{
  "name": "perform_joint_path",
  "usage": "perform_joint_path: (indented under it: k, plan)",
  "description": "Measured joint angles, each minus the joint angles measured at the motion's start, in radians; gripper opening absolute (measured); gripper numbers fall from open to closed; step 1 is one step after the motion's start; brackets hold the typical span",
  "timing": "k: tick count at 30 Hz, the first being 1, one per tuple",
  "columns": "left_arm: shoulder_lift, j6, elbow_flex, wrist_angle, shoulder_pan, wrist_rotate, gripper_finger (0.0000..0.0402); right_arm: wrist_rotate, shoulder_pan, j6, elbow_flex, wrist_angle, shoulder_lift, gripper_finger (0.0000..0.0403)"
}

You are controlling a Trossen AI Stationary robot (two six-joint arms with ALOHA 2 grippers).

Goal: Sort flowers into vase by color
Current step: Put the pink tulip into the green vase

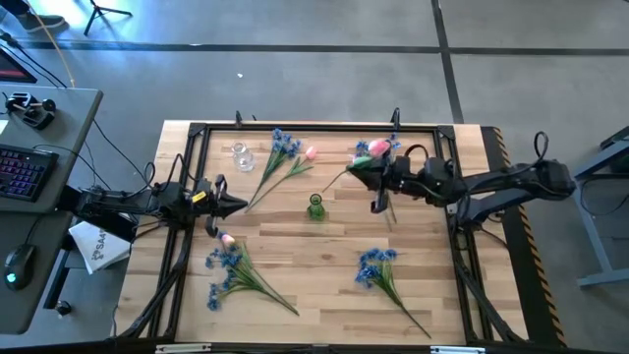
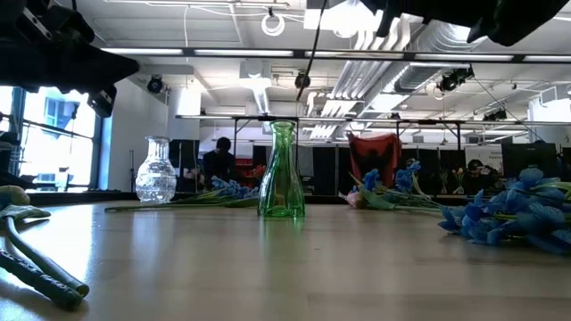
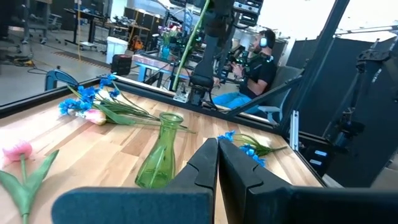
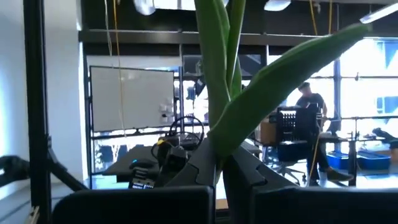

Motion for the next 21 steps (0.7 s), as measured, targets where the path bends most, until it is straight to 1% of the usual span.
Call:
perform_joint_path:
  k: [3, 10, 15, 21]
  plan:
    - [0.000, 0.000, 0.000, 0.004, 0.000, -0.021, 0.0000, -0.004, 0.001, 0.006, 0.018, 0.012, 0.046, 0.0003]
    - [0.000, -0.001, 0.000, 0.006, 0.000, -0.024, 0.0000, -0.004, 0.002, 0.007, 0.066, 0.010, 0.163, 0.0003]
    - [0.000, -0.001, 0.000, 0.006, 0.000, -0.025, 0.0000, -0.003, 0.002, 0.037, 0.081, 0.009, 0.204, 0.0003]
    - [0.000, -0.001, 0.000, 0.005, 0.000, -0.025, 0.0000, 0.008, 0.002, 0.040, 0.082, -0.021, 0.217, 0.0003]
